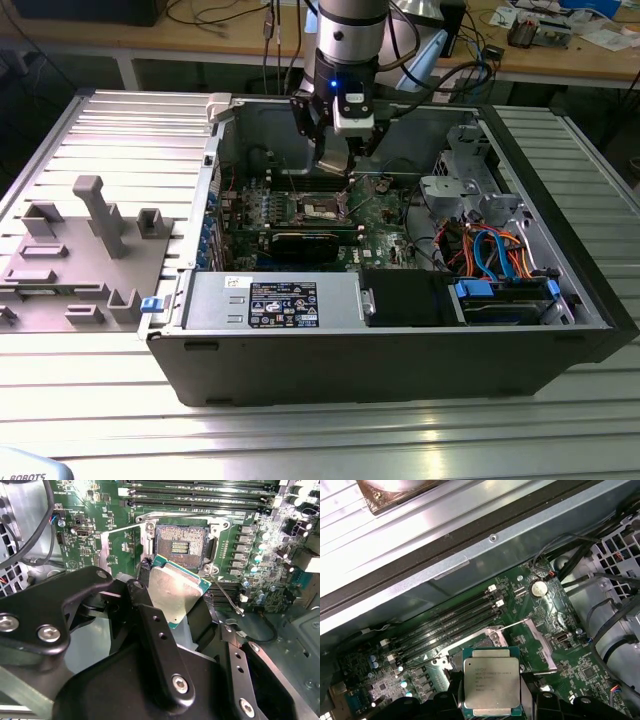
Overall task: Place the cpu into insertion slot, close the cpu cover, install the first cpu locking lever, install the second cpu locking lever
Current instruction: 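Place the cpu into insertion slot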
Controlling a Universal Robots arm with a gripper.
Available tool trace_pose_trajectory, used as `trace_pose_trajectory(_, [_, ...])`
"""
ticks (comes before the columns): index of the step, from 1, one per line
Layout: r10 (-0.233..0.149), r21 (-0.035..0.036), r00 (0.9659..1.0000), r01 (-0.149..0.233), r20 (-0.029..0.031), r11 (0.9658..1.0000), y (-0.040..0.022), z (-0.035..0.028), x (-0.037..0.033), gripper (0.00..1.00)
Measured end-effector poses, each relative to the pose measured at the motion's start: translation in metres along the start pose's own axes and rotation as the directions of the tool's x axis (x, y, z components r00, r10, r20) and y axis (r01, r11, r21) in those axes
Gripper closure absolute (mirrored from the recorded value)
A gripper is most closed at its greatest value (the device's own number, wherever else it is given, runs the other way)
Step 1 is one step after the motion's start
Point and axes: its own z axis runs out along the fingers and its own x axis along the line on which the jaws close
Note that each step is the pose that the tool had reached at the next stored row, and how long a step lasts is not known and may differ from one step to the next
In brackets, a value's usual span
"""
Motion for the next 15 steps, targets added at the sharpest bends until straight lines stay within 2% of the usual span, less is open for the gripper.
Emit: trace_pose_trajectory(15, [0.033, -0.0006, 0.9994, -0.033, 0.0023, 0.9995, 0.0000, 0.0000, 0.0000, 0.46])
